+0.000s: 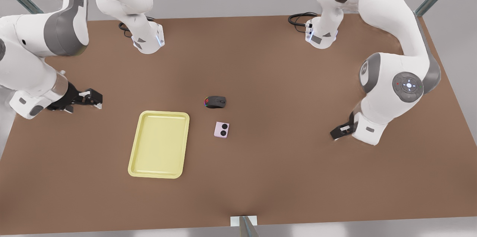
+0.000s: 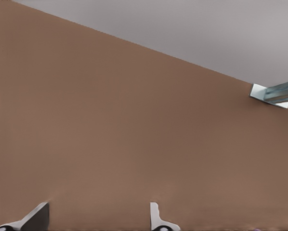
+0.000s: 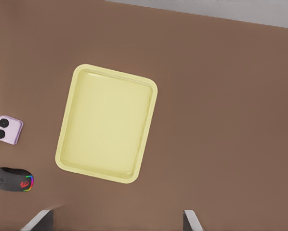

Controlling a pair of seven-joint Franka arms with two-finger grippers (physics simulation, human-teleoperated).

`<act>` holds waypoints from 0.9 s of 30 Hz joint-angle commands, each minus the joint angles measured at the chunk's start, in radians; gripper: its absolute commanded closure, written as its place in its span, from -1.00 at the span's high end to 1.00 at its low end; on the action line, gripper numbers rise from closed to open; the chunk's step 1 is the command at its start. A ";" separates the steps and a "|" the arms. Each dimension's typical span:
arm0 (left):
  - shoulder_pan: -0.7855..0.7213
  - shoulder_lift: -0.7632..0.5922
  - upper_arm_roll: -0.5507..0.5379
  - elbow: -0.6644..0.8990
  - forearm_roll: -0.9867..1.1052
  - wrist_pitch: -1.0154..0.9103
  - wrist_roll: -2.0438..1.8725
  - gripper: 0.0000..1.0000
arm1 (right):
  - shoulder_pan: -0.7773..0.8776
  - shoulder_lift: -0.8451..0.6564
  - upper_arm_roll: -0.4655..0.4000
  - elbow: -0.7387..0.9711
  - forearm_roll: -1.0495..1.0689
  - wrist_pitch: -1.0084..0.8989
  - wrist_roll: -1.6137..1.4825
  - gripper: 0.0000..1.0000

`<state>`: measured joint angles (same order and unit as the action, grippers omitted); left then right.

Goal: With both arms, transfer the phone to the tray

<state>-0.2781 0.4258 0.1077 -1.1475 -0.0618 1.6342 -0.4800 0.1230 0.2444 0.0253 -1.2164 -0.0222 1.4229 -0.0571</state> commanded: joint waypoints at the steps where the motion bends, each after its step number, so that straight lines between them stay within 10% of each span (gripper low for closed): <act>1: 0.074 -0.114 -0.082 -0.073 0.094 -0.129 0.491 1.00 | 0.125 0.010 0.005 -0.002 0.008 0.002 0.419 1.00; 10: 0.160 -0.094 -0.184 -0.126 0.158 -0.076 0.503 1.00 | 0.452 0.300 0.062 0.002 0.033 0.246 0.635 1.00; 27: 0.160 -0.041 -0.181 -0.124 0.155 -0.067 0.492 1.00 | 0.466 0.544 0.024 -0.123 0.126 0.694 1.086 1.00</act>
<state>-0.1181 0.3827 -0.0735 -1.2730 0.0937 1.5634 -0.0929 0.5904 0.7920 0.0468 -1.3201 0.0822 1.9434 0.6273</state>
